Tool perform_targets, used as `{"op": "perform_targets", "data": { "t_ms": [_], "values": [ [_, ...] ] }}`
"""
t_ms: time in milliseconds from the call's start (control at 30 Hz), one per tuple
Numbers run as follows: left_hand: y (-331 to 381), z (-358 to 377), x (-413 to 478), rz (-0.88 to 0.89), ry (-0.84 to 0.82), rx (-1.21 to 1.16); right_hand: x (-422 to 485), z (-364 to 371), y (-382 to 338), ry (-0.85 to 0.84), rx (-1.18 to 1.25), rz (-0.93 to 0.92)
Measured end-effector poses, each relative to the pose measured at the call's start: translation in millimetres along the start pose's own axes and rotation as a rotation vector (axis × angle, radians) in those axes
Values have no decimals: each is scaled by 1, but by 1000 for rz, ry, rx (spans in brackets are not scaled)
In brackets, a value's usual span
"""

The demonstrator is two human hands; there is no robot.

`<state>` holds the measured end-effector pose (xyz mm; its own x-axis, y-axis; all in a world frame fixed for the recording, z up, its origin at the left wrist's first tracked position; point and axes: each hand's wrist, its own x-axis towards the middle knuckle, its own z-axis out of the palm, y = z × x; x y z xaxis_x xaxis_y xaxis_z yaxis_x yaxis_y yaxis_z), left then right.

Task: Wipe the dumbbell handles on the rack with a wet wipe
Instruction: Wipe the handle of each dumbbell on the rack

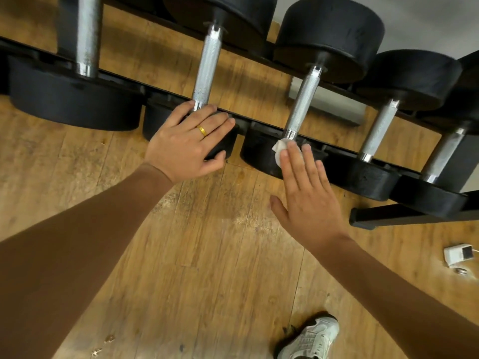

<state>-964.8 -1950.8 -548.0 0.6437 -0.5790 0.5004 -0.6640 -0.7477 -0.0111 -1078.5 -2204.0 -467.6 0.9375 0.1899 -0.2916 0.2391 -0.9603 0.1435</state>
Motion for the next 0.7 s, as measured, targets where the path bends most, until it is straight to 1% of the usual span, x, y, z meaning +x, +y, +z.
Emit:
{"op": "perform_targets", "data": {
  "t_ms": [67,100,200,267,333,400,467,500,600,667,700],
  "values": [
    [0,1,-1,3,-1,3,-7,10,-8,29,175,141],
    [0,1,-1,4,-4,5,-8,15,-15,69,279,222],
    [-3,0,0,16,-27,8,3,22,-48,267,670,493],
    [-2,-3,2,25,-71,2,21,15,-66,346,919,681],
    [0,-8,3,29,-139,-4,36,8,-71,389,1045,798],
    [0,-15,6,23,-205,-12,39,8,-66,420,1064,817],
    [1,-21,10,42,-286,-8,31,12,-61,420,1048,770],
    [1,-24,13,80,-327,1,25,16,-61,412,1038,732],
    [-5,-27,26,269,-455,14,5,26,-59,380,952,598],
    [-11,-23,39,414,-529,22,-3,28,-43,375,891,569],
    [-12,-20,46,475,-565,32,-5,27,-34,405,859,570]
  ]
}}
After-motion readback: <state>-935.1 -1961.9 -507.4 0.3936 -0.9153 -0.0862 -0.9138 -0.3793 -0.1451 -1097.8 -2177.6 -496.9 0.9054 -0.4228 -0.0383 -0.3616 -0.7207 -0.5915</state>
